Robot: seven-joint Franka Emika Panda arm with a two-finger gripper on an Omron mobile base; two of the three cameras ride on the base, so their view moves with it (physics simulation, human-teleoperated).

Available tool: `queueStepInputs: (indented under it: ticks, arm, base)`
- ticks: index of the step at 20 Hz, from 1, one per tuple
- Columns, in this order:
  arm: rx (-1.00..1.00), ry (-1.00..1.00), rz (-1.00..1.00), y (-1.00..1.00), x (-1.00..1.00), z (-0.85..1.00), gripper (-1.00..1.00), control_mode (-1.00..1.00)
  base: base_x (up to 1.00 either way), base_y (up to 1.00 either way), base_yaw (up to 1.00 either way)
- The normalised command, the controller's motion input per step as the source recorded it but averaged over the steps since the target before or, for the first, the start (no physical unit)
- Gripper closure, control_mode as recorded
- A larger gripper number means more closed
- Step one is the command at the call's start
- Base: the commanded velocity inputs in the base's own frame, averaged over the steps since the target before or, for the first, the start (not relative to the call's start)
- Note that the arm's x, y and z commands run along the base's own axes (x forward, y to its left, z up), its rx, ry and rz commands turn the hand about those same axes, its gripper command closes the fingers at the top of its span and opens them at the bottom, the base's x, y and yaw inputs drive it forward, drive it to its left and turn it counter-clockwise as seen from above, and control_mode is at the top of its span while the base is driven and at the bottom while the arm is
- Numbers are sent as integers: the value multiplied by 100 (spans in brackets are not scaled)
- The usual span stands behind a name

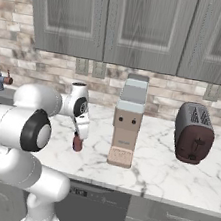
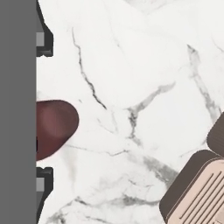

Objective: There is a wine glass and glass cup on the dining counter. Place the wine bottle next to the wine glass and the juice bottle next to the glass cup.

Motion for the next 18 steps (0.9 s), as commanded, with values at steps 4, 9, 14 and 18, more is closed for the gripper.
queueStepInputs:
  ticks: [4,9,14,18]
  arm:
    - [0,0,-7,0,-9,0,-100,-100]
    - [0,0,-6,0,-6,0,-100,-100]
    - [0,0,-4,0,0,0,-100,-100]
    - [0,0,-4,0,-1,0,-100,-100]
  base:
    - [0,0,0]
    - [0,0,0]
    - [0,0,0]
    - [0,0,0]
